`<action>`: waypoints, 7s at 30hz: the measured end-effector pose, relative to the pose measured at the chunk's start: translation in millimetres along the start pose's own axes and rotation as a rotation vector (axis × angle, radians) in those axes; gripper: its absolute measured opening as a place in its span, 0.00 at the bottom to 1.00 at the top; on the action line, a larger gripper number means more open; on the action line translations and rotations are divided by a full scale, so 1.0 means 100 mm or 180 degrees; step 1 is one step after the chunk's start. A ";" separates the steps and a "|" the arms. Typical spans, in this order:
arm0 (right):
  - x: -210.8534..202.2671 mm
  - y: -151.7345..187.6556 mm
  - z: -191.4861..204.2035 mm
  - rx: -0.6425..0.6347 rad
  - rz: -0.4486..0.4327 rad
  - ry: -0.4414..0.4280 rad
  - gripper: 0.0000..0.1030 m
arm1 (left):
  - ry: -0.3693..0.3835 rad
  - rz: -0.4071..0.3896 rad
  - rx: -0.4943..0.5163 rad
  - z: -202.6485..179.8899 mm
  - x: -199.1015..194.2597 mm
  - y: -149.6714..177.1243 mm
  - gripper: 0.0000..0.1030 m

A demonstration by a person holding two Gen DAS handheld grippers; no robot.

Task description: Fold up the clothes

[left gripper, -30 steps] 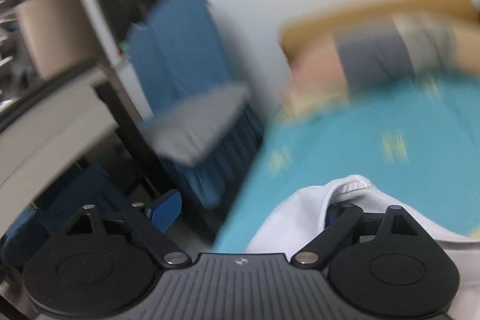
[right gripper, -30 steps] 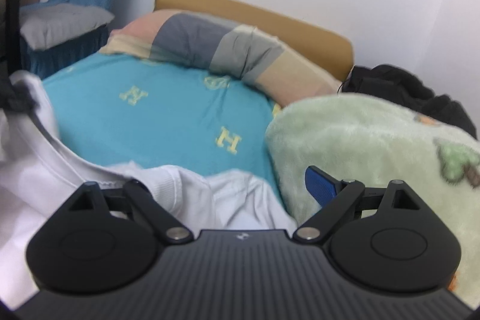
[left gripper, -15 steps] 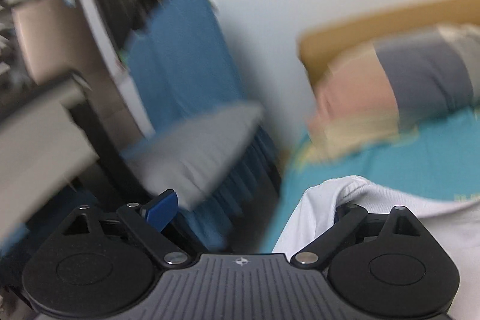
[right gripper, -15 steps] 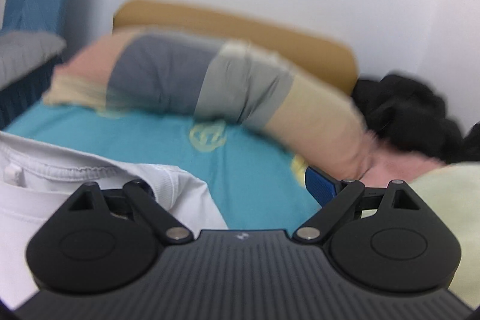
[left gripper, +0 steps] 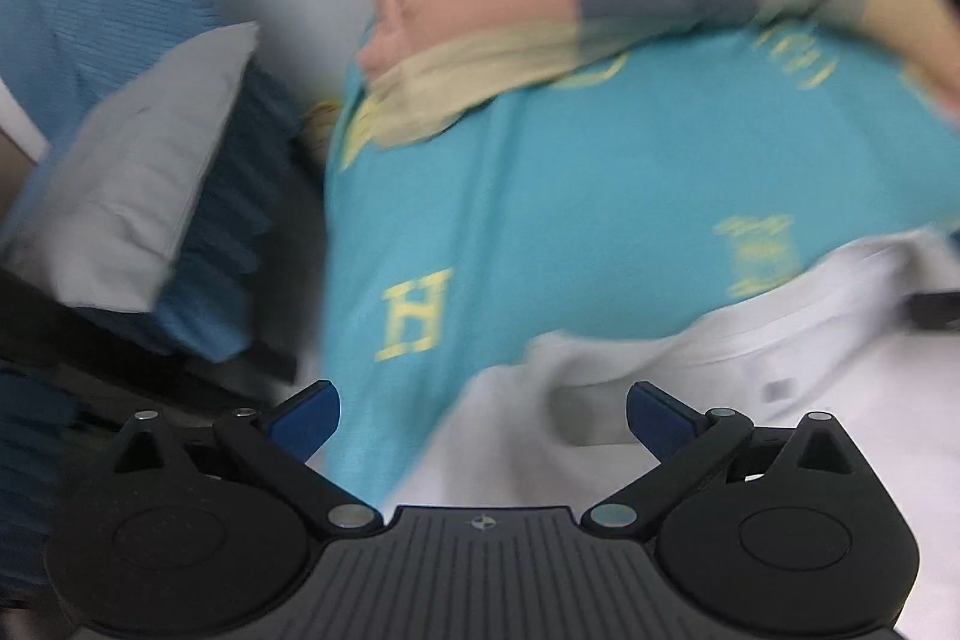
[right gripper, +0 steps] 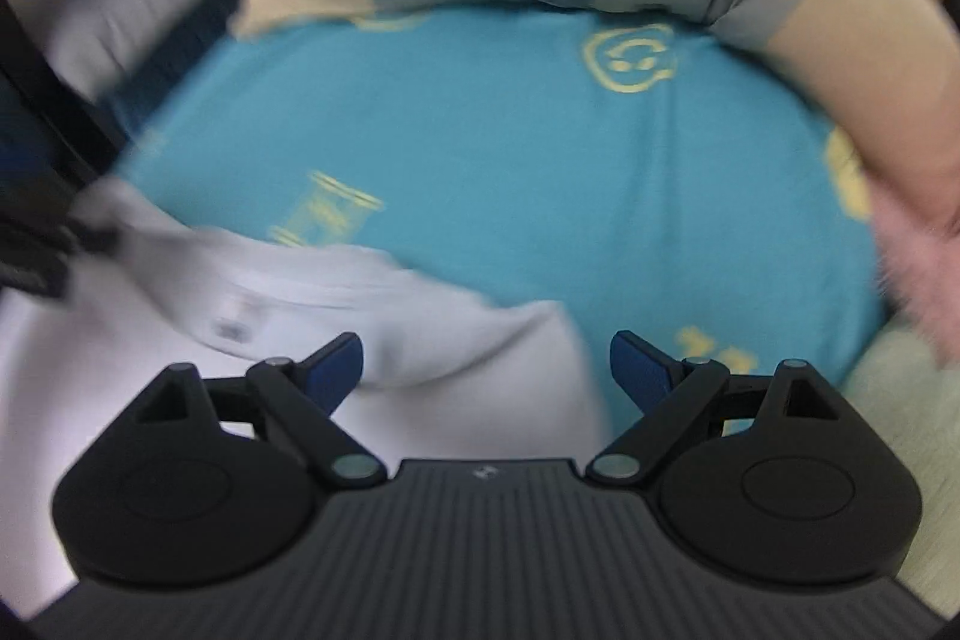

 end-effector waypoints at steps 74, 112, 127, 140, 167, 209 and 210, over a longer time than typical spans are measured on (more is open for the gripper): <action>-1.80 3.56 -0.31 0.0963 -0.1025 0.0582 0.88 | -0.0654 -0.1360 -0.0675 -0.33 -1.30 2.03 0.03; -1.78 3.68 -0.31 0.1044 -0.1041 0.0536 0.88 | 0.0724 -0.1499 -0.3731 0.75 -1.27 3.39 0.73; -1.79 3.70 -0.31 0.1067 -0.1103 0.0491 0.88 | 0.0561 -0.1703 -0.2679 0.99 -1.37 2.72 0.05; -1.83 3.65 -0.38 0.1000 -0.1079 0.0593 0.88 | -0.1129 -0.1302 -0.1733 2.08 -1.37 2.05 0.48; -2.85 3.72 -0.82 0.1599 -0.1463 -0.0329 0.88 | 0.0454 -0.1528 -0.0908 -2.42 -3.21 3.29 0.96; -1.39 1.24 -1.12 0.1481 -0.1799 0.0875 0.14 | 0.0833 -0.1640 -0.2012 -1.44 -2.30 3.15 0.97; -1.54 1.15 -0.98 0.1298 -0.1924 0.0957 0.14 | 0.0843 -0.1668 -0.2197 -1.33 -2.33 3.20 0.97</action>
Point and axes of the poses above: each gripper's, at about its wrist camera, not at the fingertips, and x roughly the way its jaws point, z to its left, y to its underside, the point moved 10 cm from there along x, roughly the way its jaws point, and after that the axes turned 15 degrees about y, right-handed, at the moved point
